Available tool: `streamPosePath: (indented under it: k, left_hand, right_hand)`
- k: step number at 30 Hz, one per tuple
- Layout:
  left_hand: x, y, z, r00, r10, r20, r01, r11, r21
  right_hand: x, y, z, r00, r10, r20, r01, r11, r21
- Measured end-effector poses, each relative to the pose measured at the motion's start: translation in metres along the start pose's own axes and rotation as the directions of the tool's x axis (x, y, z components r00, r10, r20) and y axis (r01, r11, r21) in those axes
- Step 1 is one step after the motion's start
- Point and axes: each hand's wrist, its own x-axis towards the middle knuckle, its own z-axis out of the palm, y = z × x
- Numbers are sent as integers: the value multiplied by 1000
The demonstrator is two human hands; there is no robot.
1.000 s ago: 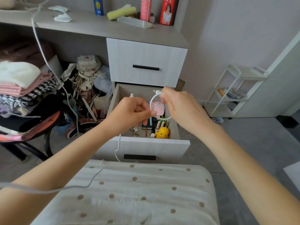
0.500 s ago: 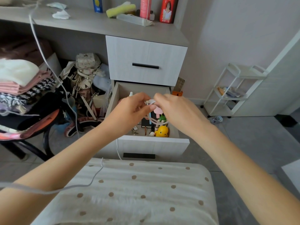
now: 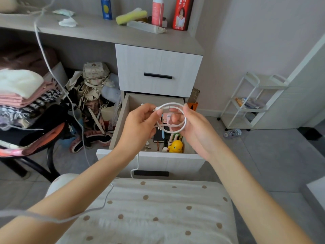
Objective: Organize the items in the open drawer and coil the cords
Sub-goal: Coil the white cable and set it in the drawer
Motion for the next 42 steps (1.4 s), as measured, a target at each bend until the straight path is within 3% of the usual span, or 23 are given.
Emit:
streamPosePath:
  k: [6, 12, 16, 20, 23, 26, 29, 35, 39, 42]
  left_hand:
    - [-4, 1, 9, 998, -53, -44, 48, 992, -120]
    - [-4, 6, 8, 997, -72, 39, 75, 994, -84]
    - [-13, 13, 13, 978, -90, 187, 110, 989, -99]
    - [-21, 15, 19, 972, -108, 209, 144, 975, -166]
    - [-20, 12, 21, 986, -112, 122, 125, 986, -109]
    - [-14, 5, 22, 1000, 6, 7, -6, 1000, 22]
    - [-10, 3, 19, 997, 80, -10, -77, 986, 148]
    - [-10, -5, 20, 995, 102, 1, -101, 977, 189]
    - [-12, -3, 22, 993, 42, 111, -50, 997, 64]
    - [-15, -6, 14, 942, -58, 331, 51, 998, 30]
  right_hand:
    - [1, 4, 17, 986, -16, -166, 41, 989, 145]
    - [4, 0, 20, 987, -66, -148, 109, 945, 309]
    - [10, -2, 22, 965, -74, -253, 111, 985, 134]
    - [13, 0, 24, 927, -158, -340, 122, 985, -126]
    - [11, 1, 27, 931, -159, -329, 122, 984, -132]
    - [7, -4, 28, 966, -66, -252, 88, 993, 81]
    - [5, -8, 27, 986, -24, -165, 59, 976, 211]
    - [6, -11, 25, 982, 58, -180, -24, 982, 185]
    - [8, -12, 24, 940, 60, -334, -18, 992, 129]
    - [10, -16, 18, 902, 40, -430, 35, 986, 165]
